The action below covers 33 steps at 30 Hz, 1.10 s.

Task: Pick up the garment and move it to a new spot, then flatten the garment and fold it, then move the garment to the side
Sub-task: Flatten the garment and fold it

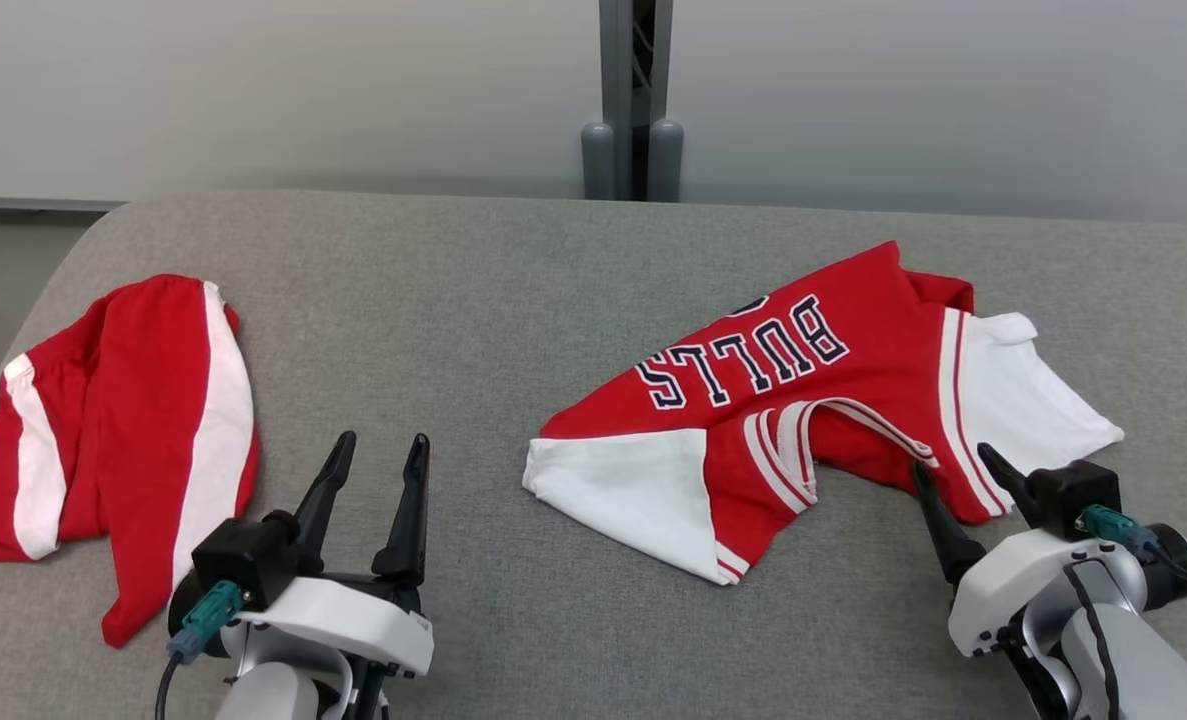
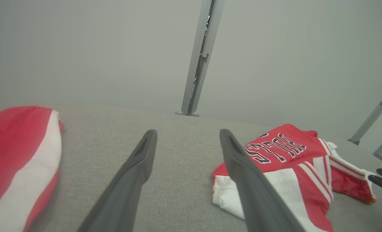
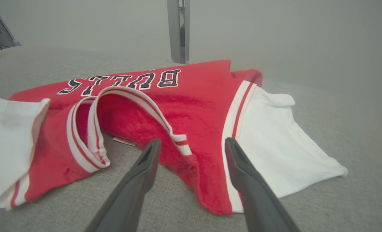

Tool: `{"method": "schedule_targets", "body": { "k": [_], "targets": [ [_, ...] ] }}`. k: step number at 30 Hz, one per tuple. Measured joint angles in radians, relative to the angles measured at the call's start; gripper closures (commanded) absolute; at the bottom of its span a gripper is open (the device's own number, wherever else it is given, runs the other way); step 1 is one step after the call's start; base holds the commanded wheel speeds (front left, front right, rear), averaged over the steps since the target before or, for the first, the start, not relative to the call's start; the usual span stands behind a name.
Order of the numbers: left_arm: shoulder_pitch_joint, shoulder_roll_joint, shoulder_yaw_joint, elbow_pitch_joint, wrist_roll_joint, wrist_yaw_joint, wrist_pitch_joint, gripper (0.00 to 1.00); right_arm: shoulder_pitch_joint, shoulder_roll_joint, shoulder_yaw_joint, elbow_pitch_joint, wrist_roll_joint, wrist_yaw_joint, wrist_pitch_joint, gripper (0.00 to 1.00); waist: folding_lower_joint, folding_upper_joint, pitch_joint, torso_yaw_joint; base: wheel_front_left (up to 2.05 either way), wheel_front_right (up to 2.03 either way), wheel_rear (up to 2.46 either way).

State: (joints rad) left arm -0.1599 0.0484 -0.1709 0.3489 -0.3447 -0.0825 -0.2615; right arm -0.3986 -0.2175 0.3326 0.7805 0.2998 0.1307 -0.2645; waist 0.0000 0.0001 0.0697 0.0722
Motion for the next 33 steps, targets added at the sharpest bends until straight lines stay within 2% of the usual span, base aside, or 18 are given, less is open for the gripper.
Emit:
{"method": "schedule_targets", "body": {
  "k": [7, 8, 9, 10, 14, 18, 29, 33],
  "targets": [
    [-0.03, 0.0, 0.0, 0.004, 0.003, -0.006, 0.0, 0.0, -0.072, -0.008, 0.025, 0.091, 0.02, 0.0, 0.0, 0.0, 0.0, -0.0001, 0.047, 0.045, 0.0, 0.0, 0.0],
    [-0.032, 0.0, 0.001, 0.004, 0.003, -0.006, 0.0, 0.0, -0.081, -0.008, 0.03, 0.107, 0.025, 0.0, 0.0, 0.47, 0.0, 0.0, 0.051, 0.051, 0.0, 0.0, 0.0],
    [-0.032, 0.0, 0.002, 0.004, 0.003, -0.009, 0.0, 0.0, -0.087, -0.006, 0.034, 0.121, 0.029, 0.0, 0.0, 0.83, 0.0, 0.0, 0.055, 0.056, 0.0, 0.0, 0.0],
    [-0.032, 0.0, 0.003, 0.005, 0.003, -0.01, 0.0, 0.0, -0.093, -0.005, 0.037, 0.133, 0.034, 0.0, 0.0, 1.0, 0.0, 0.0, 0.058, 0.06, 0.0, 0.0, 0.0],
    [-0.032, 0.0, 0.006, 0.006, 0.003, -0.011, 0.0, 0.0, -0.117, -0.006, 0.035, 0.131, 0.044, 0.0, 0.0, 1.0, 0.0, 0.0, 0.062, 0.067, 0.0, 0.0, 0.0],
    [-0.032, 0.0, 0.009, 0.009, 0.003, -0.01, 0.0, 0.0, -0.12, -0.016, 0.012, 0.078, 0.026, 0.0, 0.0, 1.0, 0.0, 0.0, 0.052, 0.062, 0.0, 0.0, 0.0],
    [-0.017, 0.0, 0.002, 0.012, -0.004, -0.002, 0.0, 0.0, -0.104, -0.024, -0.185, -0.17, -0.127, 0.0, 0.0, 1.0, 0.0, 0.0, -0.014, 0.032, 0.0, 0.0, 0.0],
    [-0.007, 0.0, -0.01, 0.015, -0.013, 0.003, 0.0, 0.0, -0.105, -0.04, -0.201, -0.274, -0.197, 0.0, 0.0, 1.0, 0.0, 0.0, -0.045, 0.029, 0.0, 0.0, 0.0]
  ]
}}
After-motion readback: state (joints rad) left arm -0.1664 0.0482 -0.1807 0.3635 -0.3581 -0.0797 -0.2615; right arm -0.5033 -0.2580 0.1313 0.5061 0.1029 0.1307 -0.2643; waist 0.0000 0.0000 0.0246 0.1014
